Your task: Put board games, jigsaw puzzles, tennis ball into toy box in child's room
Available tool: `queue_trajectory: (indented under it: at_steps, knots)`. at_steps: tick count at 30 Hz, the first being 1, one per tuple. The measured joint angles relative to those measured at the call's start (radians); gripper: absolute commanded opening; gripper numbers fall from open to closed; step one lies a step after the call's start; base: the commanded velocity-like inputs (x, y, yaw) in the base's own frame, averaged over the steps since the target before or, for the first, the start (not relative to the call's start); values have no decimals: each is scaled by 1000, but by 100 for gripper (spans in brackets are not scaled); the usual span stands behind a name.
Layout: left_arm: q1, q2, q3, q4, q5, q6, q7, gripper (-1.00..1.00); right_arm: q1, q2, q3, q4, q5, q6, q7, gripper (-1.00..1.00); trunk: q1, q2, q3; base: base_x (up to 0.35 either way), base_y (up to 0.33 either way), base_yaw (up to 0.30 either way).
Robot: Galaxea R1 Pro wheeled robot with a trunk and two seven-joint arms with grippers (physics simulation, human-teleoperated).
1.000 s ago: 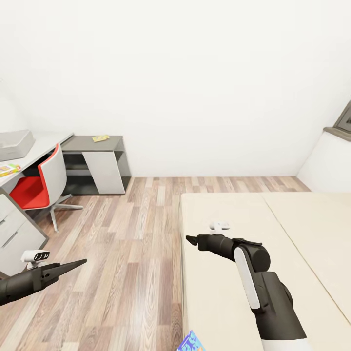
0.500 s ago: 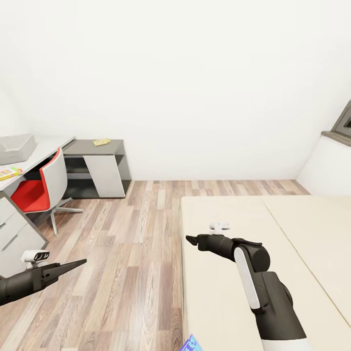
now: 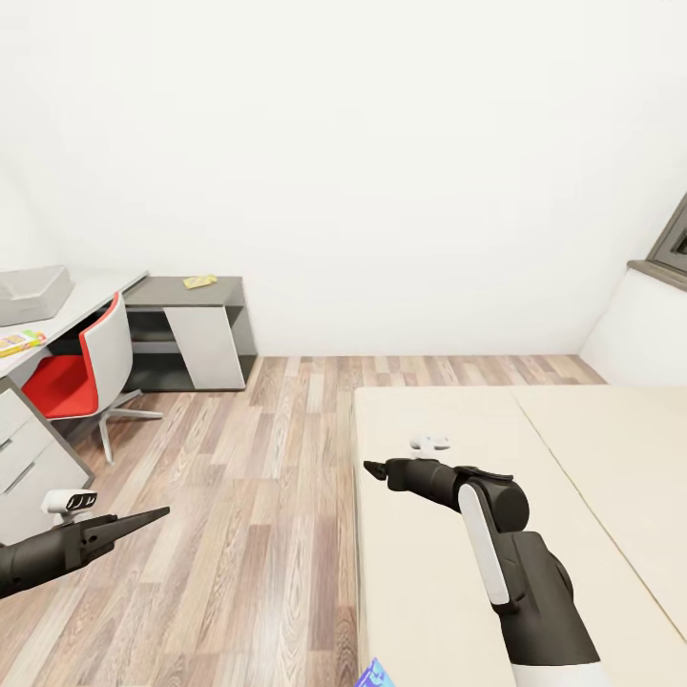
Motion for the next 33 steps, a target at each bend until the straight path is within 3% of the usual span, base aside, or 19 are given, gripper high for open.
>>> queue_trajectory:
  at_steps: [16, 33]
  knots:
    - [0, 0, 0, 0, 0, 0, 0, 100, 0, 0, 0, 0, -3, 0, 0, 100, 0, 0, 0, 0, 10, 0]
    - [0, 1, 0, 0, 0, 2, 0, 100, 0, 0, 0, 1, -6, -40, 0, 100, 0, 0, 0, 0, 202, 0]
